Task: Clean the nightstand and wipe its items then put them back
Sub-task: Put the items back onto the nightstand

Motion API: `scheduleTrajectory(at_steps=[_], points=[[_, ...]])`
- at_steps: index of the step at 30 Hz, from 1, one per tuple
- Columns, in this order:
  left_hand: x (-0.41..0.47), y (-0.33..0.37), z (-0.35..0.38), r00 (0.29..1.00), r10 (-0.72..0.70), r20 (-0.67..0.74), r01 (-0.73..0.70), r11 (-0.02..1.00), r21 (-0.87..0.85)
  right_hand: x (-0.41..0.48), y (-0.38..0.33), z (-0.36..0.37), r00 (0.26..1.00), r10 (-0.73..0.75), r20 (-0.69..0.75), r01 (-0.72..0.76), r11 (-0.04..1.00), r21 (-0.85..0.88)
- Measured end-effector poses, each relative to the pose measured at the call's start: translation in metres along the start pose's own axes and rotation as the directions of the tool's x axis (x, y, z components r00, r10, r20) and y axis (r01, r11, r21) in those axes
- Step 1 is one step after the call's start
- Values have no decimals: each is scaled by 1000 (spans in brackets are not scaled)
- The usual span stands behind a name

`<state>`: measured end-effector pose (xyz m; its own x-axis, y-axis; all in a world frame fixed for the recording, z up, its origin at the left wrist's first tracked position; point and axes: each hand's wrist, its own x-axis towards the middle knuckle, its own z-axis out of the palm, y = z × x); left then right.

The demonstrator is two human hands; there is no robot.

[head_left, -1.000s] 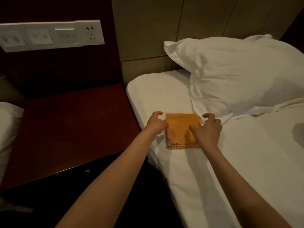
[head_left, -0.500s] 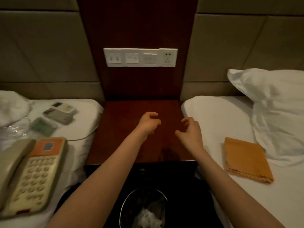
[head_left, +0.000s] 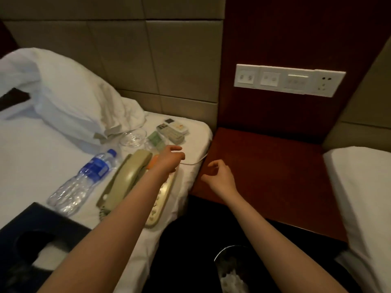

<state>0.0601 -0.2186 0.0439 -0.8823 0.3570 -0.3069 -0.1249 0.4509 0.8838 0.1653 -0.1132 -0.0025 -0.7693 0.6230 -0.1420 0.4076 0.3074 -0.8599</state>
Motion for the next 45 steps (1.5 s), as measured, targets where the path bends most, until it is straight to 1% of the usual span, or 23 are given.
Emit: scheduleTrajectory(at_steps=[2,3,5,6,8,9,12,13,16,17,19,21,23,25,27,31,35,39,43,45], points=[[0,-13,-24,998,-10,-65,12,1000,28,2,-5,24,994,68,84,-73,995,60],[0,-21,-35,995,4,-98,2,998,65,3,-7,35,983,124,135,-144,978,148],[0,-38,-54,989,53,-139,-28,983,182,3,-14,55,940,232,249,-306,898,316],[0,-45,-62,984,68,-164,-28,971,238,2,-17,63,916,266,300,-363,867,342],[1,-58,-76,971,87,-223,-9,944,328,0,-22,79,886,287,364,-413,844,341],[2,-61,-82,962,96,-256,-2,939,343,0,-23,86,882,283,378,-418,839,348],[4,-69,-97,935,80,-344,22,959,282,2,-20,100,877,318,361,-442,828,344],[5,-72,-102,927,59,-371,55,956,289,2,-18,102,865,335,375,-466,814,348],[8,-90,-114,907,-46,-418,194,927,321,-1,-13,106,807,351,475,-538,769,345],[9,-97,-116,903,-56,-426,219,913,344,-1,-11,108,790,353,501,-555,759,341],[12,-110,-119,908,-76,-411,227,916,331,-2,-9,109,784,345,517,-565,741,363],[17,-117,-122,913,-167,-371,255,945,202,-1,-8,109,789,340,512,-564,730,385],[19,-116,-123,913,-257,-317,313,939,140,-1,-6,108,790,339,511,-564,728,390],[22,-114,-125,905,-309,-293,354,928,116,-4,-3,110,785,341,517,-566,734,375],[23,-114,-124,902,-331,-278,376,918,124,-7,0,112,782,341,522,-566,738,367],[25,-118,-119,902,-317,-293,376,910,174,-10,2,113,785,325,527,-568,716,405],[16,-115,-114,885,-363,-291,431,876,216,-17,4,105,790,318,524,-577,673,462],[4,-113,-105,912,-324,-253,388,880,273,-22,6,91,801,306,515,-569,658,493],[-9,-108,-94,940,-279,-198,330,890,315,-23,8,67,792,301,531,-568,681,462],[-13,-104,-86,952,-252,-172,295,904,309,-23,9,54,796,293,529,-560,687,463]])
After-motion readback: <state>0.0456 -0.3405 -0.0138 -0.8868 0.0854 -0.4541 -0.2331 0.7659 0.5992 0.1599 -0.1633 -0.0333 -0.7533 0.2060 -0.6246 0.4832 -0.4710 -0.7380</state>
